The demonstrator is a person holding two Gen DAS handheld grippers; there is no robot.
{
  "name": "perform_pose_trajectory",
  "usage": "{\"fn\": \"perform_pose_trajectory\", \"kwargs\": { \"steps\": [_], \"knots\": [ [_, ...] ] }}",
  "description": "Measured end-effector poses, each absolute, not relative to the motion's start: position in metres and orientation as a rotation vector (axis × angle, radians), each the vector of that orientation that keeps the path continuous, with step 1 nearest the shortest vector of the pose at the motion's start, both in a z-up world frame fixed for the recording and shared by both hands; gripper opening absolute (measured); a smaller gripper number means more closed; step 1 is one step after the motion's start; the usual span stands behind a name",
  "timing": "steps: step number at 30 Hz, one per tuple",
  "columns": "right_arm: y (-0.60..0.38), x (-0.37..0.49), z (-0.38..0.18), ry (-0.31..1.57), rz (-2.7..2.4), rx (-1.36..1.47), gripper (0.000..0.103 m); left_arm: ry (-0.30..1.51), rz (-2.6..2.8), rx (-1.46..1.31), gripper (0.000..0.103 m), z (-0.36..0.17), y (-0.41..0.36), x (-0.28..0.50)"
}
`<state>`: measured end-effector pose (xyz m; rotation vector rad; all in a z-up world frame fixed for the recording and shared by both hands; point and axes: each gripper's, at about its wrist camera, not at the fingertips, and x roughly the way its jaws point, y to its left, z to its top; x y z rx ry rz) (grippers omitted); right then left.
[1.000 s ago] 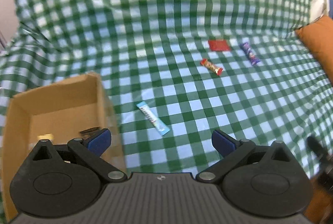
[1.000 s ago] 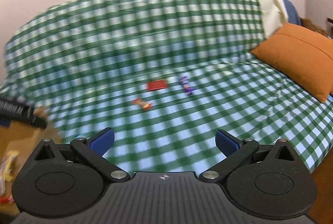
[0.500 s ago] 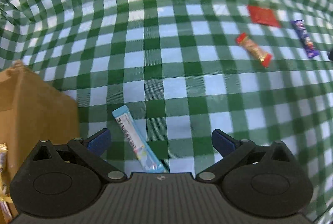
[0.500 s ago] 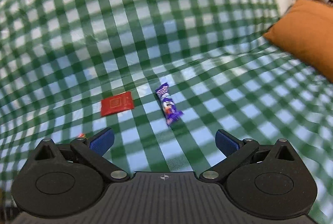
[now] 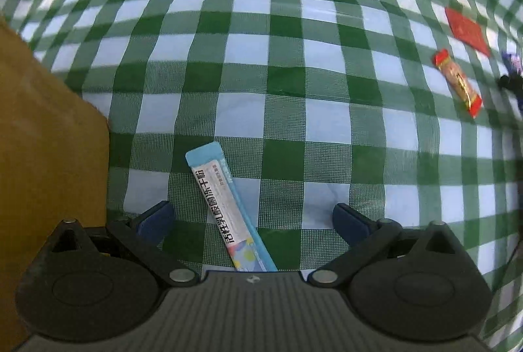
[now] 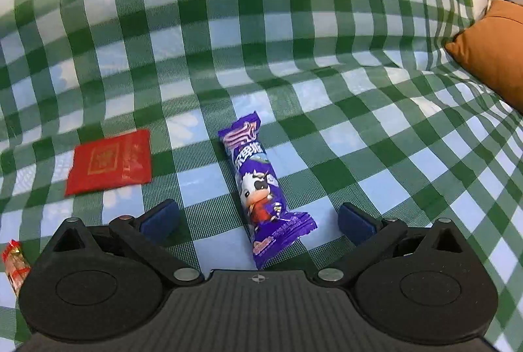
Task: Organize snacks
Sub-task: 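Grasp the purple candy with the right tool while the left tool grasps the blue stick, then carry the purple candy and blue stick over the box with both tools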
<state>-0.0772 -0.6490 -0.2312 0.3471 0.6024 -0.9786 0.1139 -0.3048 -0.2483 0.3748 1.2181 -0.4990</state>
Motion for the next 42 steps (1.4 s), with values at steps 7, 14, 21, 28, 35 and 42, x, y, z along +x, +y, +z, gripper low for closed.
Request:
{"fn": "perform_pose_trajectory", "kwargs": {
  "steps": [7, 14, 21, 28, 35, 42],
  "knots": [
    [-0.649, -0.076, -0.229, 0.623, -0.980, 0.342, 0.101, 1.188, -0.468, 0.371, 0.028, -0.231, -0.302, 0.109],
    [-0.633, -0.075, -0.217, 0.622, -1.008, 0.272, 0.024, 1.191, -0.517, 0.356, 0.015, -0.218, -0.296, 0.102],
    [-0.593, -0.104, -0.174, 0.555, -0.965, 0.286, 0.023, 1.095, -0.616, 0.343, 0.015, -0.171, -0.280, 0.080],
    [-0.492, -0.162, -0.106, 0.455, -0.856, 0.343, 0.023, 0.968, -0.744, 0.319, 0.016, -0.095, -0.224, 0.028],
    [-0.361, -0.215, -0.047, 0.408, -0.741, 0.348, 0.023, 0.890, -0.762, 0.312, 0.016, -0.036, -0.138, -0.013],
    [-0.237, -0.244, -0.013, 0.404, -0.626, 0.300, 0.023, 0.845, -0.693, 0.318, 0.016, -0.002, -0.031, -0.045]
  ]
}}
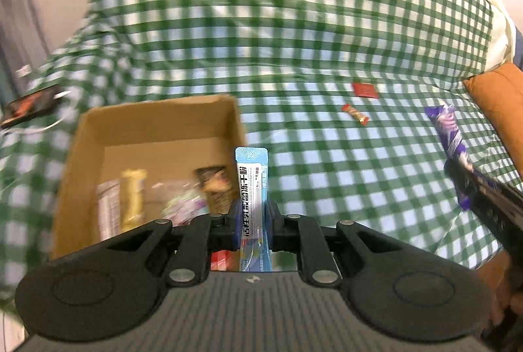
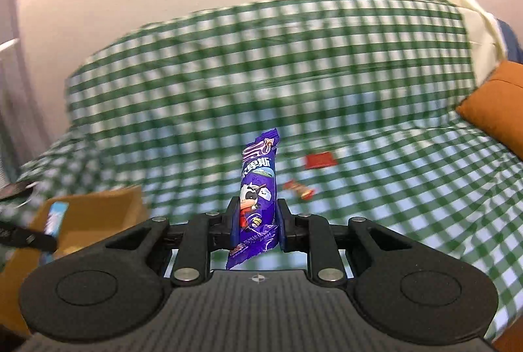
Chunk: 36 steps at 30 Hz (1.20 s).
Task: Organize snacks
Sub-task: 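Carry the purple candy and blue stick over the box with both tools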
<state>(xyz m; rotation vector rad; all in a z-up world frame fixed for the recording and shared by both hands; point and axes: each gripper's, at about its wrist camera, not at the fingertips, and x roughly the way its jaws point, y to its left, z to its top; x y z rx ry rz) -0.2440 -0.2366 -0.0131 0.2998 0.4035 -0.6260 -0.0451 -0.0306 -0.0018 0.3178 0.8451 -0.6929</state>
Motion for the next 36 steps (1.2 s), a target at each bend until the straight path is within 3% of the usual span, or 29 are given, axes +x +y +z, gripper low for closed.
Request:
{"fn": "perform_pose_trajectory", "kwargs": {
  "steps": [11, 36],
  "knots": [
    [-0.078, -0.236, 0.003, 0.553, -0.334, 0.261, 0.023, 0.824, -0.597, 0.281, 0.016, 0.007, 0.108, -0.072],
    [-0.021, -0.241, 0.020, 0.568, -0.312, 0.118, 0.023, 0.801, -0.619, 0.160, 0.016, 0.011, 0.149, -0.082]
  ]
}}
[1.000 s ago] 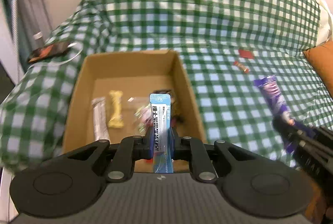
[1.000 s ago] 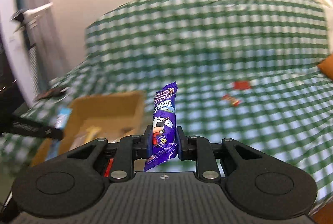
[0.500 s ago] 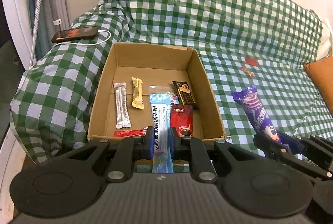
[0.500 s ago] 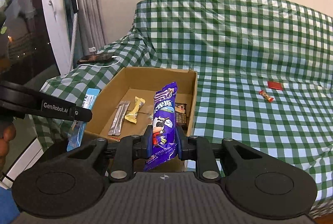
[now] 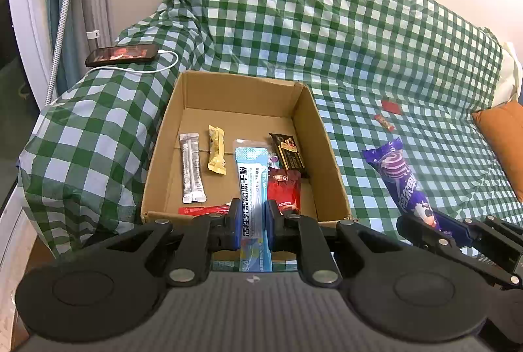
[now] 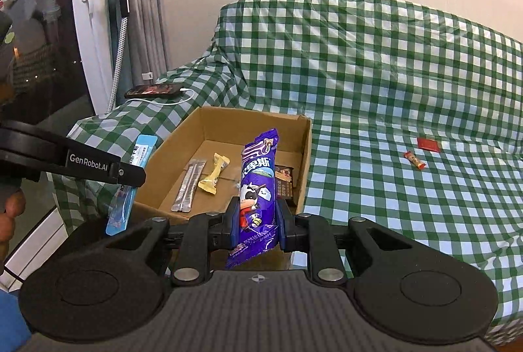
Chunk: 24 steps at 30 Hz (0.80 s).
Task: Organize snacks
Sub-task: 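Carry the purple candy and blue stick over the box with both tools, then lower both tools into the box and open them to release the snacks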
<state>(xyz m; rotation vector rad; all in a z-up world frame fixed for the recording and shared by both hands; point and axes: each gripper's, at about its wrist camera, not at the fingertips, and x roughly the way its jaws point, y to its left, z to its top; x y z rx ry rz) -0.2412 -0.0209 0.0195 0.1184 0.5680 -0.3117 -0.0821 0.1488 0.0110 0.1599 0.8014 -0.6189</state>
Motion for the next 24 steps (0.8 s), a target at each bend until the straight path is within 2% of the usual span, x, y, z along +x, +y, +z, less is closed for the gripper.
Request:
{"fn": "perform_pose_trajectory", "kwargs": {
  "steps": [24],
  "knots": [
    [-0.034, -0.230, 0.008, 0.617, -0.309, 0.128, 0.023, 0.838, -0.592, 0.154, 0.016, 0.003, 0.142, -0.063]
  ]
}}
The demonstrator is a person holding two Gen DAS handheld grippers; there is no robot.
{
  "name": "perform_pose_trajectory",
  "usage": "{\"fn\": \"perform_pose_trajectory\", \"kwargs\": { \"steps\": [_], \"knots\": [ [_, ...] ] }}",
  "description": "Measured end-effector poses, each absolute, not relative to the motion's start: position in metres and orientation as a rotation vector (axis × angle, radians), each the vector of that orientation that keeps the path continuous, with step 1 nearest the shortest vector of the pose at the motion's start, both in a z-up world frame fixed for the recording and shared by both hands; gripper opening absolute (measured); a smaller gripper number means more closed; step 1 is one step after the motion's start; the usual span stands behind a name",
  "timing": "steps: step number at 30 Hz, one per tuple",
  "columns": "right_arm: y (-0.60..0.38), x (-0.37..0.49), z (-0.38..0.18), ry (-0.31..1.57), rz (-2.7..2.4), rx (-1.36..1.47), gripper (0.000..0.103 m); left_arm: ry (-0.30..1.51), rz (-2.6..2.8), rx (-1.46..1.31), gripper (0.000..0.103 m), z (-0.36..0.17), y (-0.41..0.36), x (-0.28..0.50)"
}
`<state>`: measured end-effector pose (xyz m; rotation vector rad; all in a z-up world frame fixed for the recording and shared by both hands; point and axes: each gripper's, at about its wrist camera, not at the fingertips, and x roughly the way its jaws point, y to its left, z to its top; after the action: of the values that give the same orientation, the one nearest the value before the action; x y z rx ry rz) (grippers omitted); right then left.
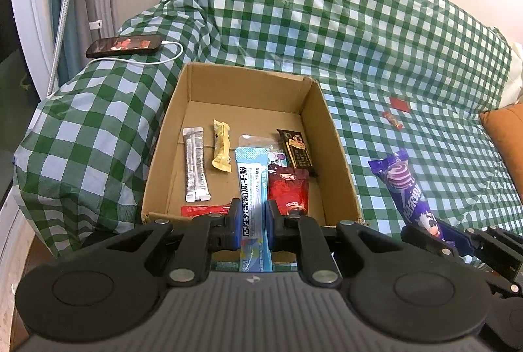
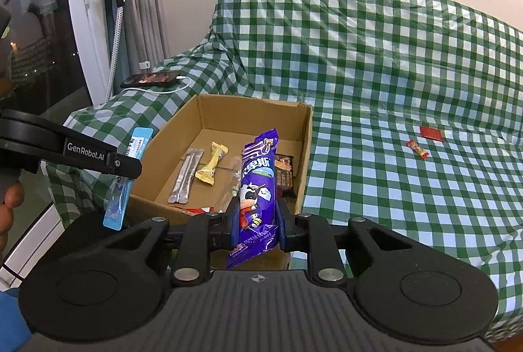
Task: Organize snacks
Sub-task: 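Lower both tools into the box and open them to release the snacks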
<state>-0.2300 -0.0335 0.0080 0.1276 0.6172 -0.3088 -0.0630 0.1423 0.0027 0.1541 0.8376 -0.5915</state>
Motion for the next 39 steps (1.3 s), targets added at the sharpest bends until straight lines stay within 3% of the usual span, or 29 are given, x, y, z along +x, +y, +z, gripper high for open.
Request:
{"fn": "perform_pose_trajectory", "kwargs": {
  "steps": [39],
  "knots": [
    [-0.085, -0.088, -0.049, 0.786, -0.291, 0.202, 0.024, 0.963, -0.490, 0.157, 0.016, -0.058, 0.082, 0.078]
  ]
}}
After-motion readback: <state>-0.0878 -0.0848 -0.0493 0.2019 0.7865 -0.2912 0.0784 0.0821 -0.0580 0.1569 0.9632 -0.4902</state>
